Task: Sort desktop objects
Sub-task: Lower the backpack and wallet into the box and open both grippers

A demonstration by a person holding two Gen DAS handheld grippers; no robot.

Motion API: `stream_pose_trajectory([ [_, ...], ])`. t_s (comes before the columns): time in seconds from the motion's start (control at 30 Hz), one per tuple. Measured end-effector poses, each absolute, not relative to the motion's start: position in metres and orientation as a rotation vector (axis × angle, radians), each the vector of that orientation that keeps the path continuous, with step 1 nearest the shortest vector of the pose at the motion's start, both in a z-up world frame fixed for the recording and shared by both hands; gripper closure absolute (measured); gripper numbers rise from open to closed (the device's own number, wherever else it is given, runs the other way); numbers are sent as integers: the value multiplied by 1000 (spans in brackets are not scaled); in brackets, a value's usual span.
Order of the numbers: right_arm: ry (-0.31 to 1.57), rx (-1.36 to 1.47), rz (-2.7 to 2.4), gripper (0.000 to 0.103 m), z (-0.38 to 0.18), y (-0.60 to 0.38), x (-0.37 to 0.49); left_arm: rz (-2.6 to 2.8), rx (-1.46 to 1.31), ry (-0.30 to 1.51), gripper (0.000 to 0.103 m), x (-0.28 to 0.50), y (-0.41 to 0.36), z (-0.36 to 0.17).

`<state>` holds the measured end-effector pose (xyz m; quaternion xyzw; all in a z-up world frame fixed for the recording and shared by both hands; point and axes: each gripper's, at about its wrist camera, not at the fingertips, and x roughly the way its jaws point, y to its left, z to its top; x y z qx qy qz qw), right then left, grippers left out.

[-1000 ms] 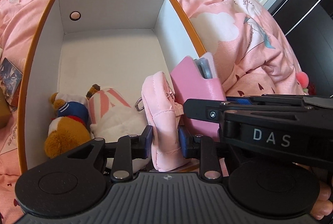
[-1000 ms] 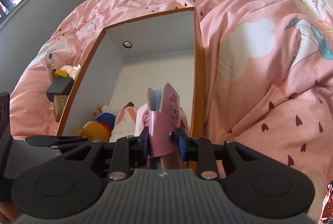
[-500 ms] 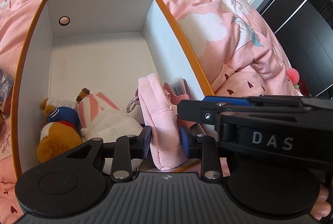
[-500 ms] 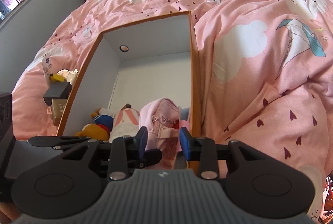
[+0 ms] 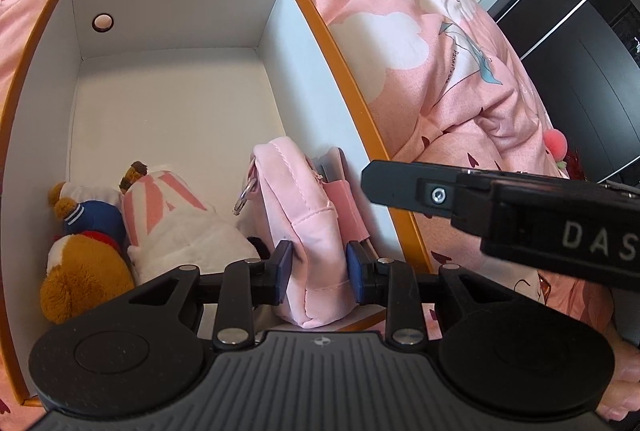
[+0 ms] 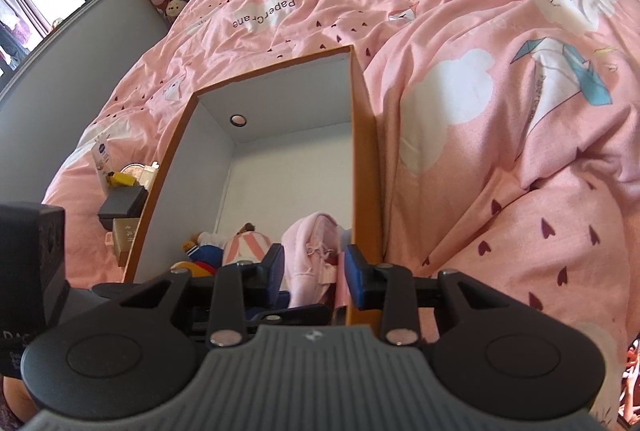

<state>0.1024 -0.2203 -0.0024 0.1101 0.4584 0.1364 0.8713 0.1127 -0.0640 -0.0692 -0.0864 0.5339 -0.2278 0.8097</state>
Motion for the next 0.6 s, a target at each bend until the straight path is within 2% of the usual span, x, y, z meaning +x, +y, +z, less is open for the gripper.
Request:
stream_pose_trajectory([
  [0.17, 950, 222, 271, 67, 0, -222, 104, -478, -159, 1118, 66, 108, -59, -63],
  [0.6, 911, 152, 364, 66, 9, -188, 104, -384, -177, 966, 66, 84, -10, -17],
])
